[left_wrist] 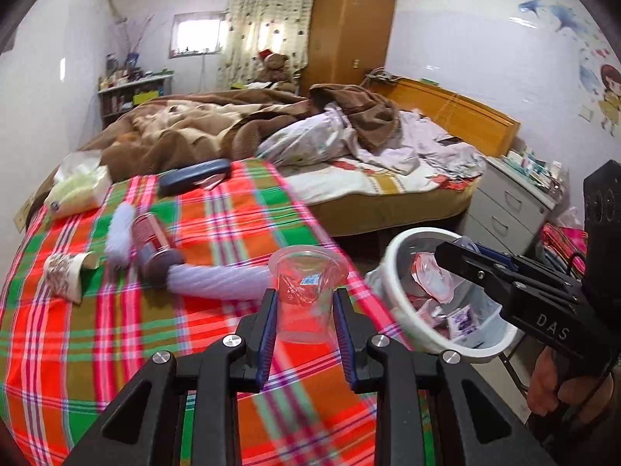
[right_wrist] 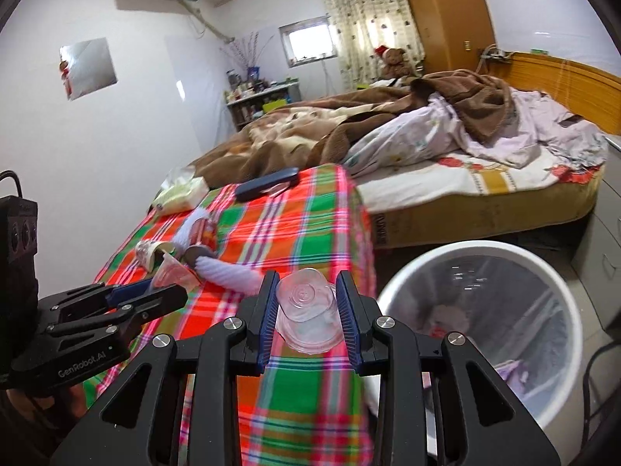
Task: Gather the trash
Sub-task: 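Carry the plastic cup and lid over the wastebasket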
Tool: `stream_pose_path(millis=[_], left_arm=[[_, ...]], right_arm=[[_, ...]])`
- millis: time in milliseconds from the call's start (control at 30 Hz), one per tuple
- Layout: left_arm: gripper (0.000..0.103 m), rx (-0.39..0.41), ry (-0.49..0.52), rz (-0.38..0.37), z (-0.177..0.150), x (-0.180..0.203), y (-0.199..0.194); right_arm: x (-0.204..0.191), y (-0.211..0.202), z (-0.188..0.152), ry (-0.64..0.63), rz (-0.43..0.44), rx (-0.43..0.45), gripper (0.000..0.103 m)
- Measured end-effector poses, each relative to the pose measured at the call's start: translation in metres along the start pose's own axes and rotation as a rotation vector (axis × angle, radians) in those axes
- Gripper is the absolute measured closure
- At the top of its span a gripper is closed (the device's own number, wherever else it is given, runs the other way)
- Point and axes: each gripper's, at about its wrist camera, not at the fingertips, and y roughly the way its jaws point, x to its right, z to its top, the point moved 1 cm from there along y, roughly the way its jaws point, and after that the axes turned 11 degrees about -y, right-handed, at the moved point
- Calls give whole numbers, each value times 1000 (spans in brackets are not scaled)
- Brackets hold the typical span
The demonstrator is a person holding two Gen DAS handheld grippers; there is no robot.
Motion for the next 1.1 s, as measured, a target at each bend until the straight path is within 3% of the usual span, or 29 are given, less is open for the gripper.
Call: stream_pose_path(millis=[500,767,1100], left_arm=[[74,-61,118,-116,-8,87,32],[74,-141,147,-168,-21,118,65],[74,-203,165,-194,-31,144,97]], right_arm=[[67,-22,-19,85,-147,-7,72],[103,-20,-35,136,-213,-62,72],[123,-12,-53,165,-235,-138,72]])
